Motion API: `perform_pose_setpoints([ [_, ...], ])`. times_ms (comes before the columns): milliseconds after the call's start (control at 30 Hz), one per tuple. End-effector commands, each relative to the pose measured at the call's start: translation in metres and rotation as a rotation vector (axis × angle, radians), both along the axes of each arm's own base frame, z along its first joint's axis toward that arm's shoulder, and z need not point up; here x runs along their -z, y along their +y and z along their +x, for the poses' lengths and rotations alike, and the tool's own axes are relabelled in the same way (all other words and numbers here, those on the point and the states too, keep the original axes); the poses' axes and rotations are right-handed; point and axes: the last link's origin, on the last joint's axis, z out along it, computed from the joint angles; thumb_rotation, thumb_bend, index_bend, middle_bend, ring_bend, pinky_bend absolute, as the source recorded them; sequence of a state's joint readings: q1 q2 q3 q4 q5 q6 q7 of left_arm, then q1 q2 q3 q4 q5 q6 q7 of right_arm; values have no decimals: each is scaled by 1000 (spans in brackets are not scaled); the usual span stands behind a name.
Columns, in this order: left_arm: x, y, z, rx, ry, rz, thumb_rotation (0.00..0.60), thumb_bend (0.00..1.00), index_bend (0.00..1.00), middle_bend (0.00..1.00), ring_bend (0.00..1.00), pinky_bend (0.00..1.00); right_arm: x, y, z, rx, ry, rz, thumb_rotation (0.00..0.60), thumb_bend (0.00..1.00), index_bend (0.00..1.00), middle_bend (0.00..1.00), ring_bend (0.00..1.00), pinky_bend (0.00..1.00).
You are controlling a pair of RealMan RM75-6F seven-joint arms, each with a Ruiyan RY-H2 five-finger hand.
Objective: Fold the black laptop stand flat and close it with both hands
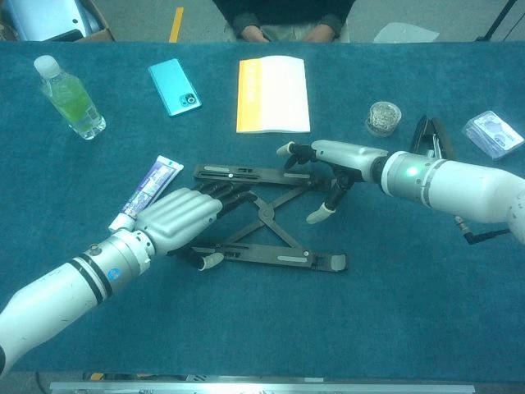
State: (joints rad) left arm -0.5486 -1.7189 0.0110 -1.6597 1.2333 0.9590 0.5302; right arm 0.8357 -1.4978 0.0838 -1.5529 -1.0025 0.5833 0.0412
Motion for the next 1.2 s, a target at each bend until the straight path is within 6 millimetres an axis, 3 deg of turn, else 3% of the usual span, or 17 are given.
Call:
perform_pose_setpoints([
  [33,1,0,-2,-1,6,2,600,310,0,0,0,0,0,-1,0,3,-1,-1,600,0,0,154,97,79],
  [500,-7,-5,-10,-17,29,13,600,310,0,0,0,0,0,-2,-4,14,7,-10,600,0,0,154,79,81],
  [1200,4,-7,-8,-42,-1,22,600,309,0,0,0,0,6,1,-1,1,15,10,600,0,0,154,67,83],
])
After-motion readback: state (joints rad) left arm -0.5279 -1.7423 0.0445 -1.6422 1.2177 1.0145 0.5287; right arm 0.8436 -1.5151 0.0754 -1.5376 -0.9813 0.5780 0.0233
